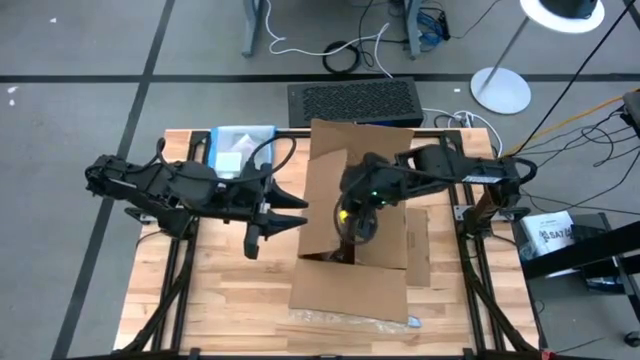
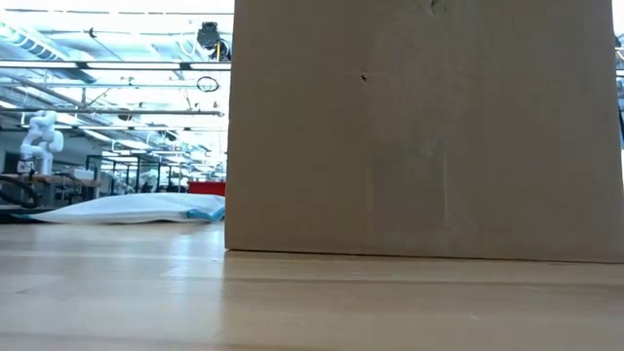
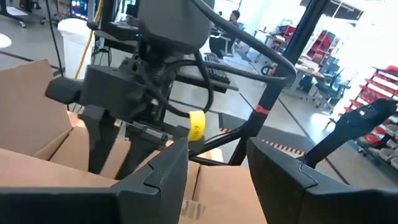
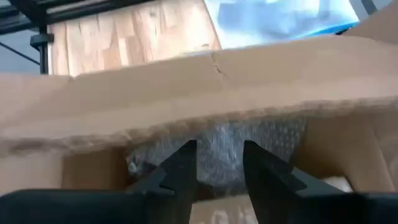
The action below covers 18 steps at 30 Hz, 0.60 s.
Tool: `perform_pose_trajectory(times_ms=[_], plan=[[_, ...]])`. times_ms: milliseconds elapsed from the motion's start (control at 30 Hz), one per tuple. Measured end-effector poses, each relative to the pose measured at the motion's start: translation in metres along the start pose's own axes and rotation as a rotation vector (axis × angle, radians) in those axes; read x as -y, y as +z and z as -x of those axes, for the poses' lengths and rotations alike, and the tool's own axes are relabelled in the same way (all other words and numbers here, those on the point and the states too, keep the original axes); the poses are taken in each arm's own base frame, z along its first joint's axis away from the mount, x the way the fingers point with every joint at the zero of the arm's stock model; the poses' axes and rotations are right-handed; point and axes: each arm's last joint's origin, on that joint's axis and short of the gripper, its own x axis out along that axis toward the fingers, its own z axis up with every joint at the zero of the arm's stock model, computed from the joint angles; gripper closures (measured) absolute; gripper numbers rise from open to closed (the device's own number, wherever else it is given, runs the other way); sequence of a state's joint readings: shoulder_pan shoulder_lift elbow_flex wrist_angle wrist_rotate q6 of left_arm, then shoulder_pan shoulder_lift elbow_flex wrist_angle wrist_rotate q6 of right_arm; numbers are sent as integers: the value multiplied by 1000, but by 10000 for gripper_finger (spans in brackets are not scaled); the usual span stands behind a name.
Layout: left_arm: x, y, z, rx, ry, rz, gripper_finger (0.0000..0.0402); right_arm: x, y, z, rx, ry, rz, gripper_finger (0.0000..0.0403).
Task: Unpack boxes
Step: Break down box until it is fully flat
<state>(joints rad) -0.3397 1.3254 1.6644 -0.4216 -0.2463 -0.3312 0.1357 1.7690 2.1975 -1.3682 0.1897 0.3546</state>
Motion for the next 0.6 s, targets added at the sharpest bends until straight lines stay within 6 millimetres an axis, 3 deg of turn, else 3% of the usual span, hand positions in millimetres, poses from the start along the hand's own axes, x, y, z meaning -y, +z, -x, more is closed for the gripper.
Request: perform_pose_trajectory(times_ms=[133, 333, 600], plan=[[-1, -2, 0, -17, 9, -5, 231, -6, 12, -13, 109, 38, 17, 282], [-3, -3, 0, -17, 62, -11, 231, -9, 29, -9, 272, 96, 39, 282], [-20, -8, -6, -74, 193, -37, 231, -14, 38, -52, 221, 159, 60, 282]])
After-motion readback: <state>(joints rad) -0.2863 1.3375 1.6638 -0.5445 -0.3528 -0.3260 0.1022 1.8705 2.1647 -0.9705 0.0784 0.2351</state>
